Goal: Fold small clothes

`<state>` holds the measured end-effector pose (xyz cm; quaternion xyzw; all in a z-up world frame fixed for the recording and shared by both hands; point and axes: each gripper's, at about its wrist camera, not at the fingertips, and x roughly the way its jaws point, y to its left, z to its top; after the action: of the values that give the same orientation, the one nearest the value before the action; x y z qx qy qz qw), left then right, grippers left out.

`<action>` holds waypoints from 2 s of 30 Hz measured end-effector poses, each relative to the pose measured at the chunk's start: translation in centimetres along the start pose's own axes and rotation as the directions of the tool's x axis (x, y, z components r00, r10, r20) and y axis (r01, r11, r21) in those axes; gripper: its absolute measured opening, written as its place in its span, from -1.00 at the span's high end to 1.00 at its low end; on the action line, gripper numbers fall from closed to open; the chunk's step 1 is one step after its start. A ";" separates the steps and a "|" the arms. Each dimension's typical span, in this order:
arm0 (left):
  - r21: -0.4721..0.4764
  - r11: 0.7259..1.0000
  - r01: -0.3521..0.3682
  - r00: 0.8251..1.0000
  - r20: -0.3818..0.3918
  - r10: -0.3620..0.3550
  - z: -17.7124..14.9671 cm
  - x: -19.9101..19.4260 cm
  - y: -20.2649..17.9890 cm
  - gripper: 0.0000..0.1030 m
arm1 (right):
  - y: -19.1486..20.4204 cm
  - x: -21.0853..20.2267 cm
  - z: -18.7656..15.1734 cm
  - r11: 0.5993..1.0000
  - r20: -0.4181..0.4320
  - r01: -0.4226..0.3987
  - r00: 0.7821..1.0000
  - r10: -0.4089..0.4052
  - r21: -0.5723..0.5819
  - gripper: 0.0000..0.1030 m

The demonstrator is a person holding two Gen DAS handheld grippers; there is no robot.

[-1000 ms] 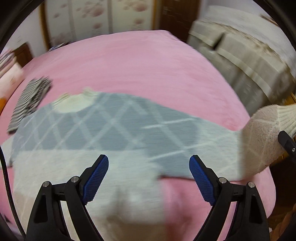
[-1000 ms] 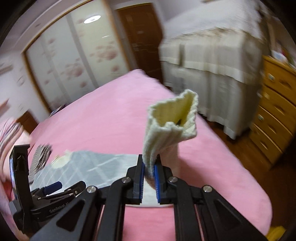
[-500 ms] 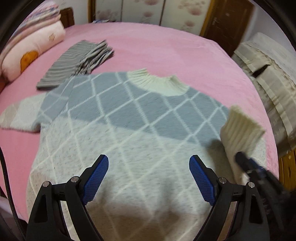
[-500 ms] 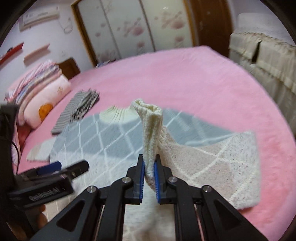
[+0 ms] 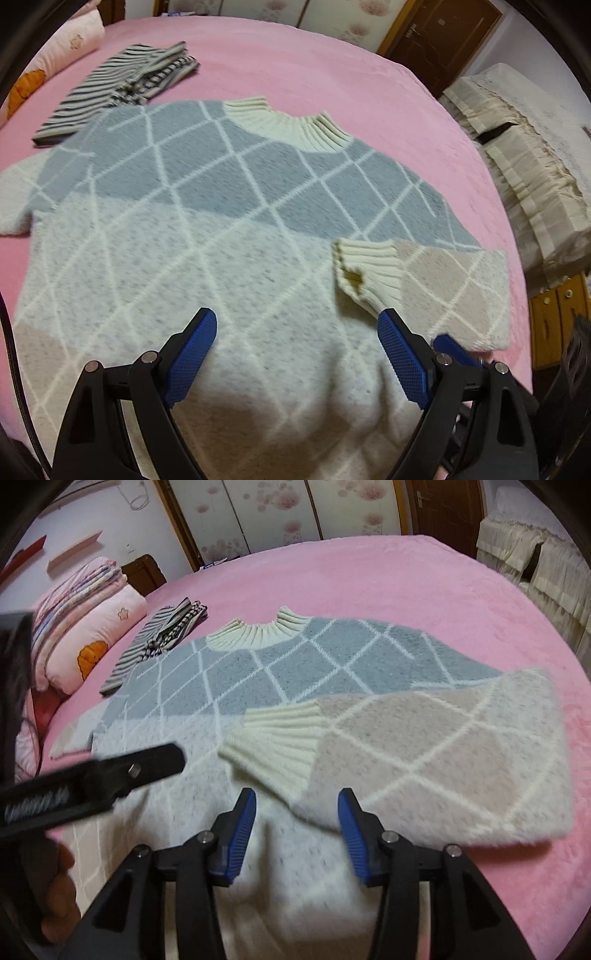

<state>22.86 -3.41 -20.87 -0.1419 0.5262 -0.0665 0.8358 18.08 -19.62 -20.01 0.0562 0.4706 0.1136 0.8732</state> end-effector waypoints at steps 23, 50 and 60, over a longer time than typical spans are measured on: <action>-0.104 0.973 0.208 0.970 -0.109 -0.219 1.5 7.3 -4.7 0.76 | -6.6 -4.4 -5.9 0.983 0.014 0.049 0.999 -0.052 0.175 0.09; 0.173 0.974 -0.143 0.906 0.419 0.059 15.2 -7.0 -4.1 0.84 | -10.6 -0.8 -0.7 0.970 0.037 0.131 0.989 -0.141 0.204 0.09; 0.054 0.982 -0.181 0.920 0.362 0.149 15.0 -3.2 3.1 0.84 | -10.0 0.7 0.5 0.976 0.042 0.122 0.990 -0.132 0.178 0.09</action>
<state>34.83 2.94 -12.94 -0.0706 0.3727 0.0084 0.9252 20.32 -29.16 -22.39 0.1057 0.4577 0.0143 0.8827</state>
